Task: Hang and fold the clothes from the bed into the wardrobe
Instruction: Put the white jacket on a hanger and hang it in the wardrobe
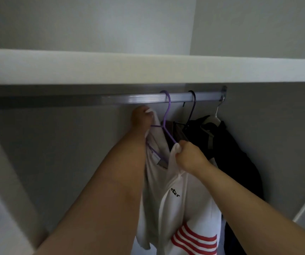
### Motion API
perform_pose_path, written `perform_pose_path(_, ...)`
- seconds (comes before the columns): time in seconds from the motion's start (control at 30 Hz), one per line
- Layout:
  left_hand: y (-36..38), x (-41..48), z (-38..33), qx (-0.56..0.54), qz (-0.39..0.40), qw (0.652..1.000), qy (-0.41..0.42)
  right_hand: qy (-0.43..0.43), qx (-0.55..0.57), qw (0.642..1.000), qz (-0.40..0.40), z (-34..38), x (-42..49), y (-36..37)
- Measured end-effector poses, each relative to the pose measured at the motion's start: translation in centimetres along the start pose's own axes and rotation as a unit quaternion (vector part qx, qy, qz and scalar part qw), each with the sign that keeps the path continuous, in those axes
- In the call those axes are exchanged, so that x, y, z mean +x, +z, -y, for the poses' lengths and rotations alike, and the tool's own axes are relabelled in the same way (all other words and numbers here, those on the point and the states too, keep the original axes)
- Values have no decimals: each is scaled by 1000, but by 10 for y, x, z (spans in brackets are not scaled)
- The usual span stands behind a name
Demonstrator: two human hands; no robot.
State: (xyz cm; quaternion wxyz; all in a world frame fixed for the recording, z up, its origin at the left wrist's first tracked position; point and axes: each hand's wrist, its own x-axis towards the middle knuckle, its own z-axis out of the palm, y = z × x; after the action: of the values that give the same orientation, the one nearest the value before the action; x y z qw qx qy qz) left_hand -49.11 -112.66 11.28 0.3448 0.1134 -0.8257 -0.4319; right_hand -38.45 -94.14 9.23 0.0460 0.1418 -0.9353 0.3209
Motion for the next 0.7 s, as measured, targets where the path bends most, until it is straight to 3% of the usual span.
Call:
perform_pose_path(0.1,-2,-32,-38,-122,-85,989,-14,17,2,1000,1,5,-2,4)
perform_pose_path(0.17,2,-69,-29,-121,-109,987,6,22,6,1000,-4,5,-3,4)
perform_pose_path(0.27,1,-122,5,-38,-20,999,16,22,4,1000,-8,6,-4,0)
perform_pose_path(0.33,-8,-137,16,56,16,995,84,22,-9,1000,-3,5,-5,-3)
perform_pose_path(0.43,-20,-146,21,144,68,968,192,21,-26,999,2,3,-6,-5)
perform_pose_path(0.5,-23,-146,25,210,134,944,218,19,-29,999,1,3,-6,-5)
perform_pose_path(0.53,-23,-144,25,211,166,942,200,17,-28,999,1,3,-7,-5)
perform_pose_path(0.6,-25,-133,15,108,190,972,91,13,-26,1000,1,3,-7,-5)
perform_pose_path(0.7,-26,-102,-2,-39,107,992,-61,5,-23,1000,0,2,-8,-5)
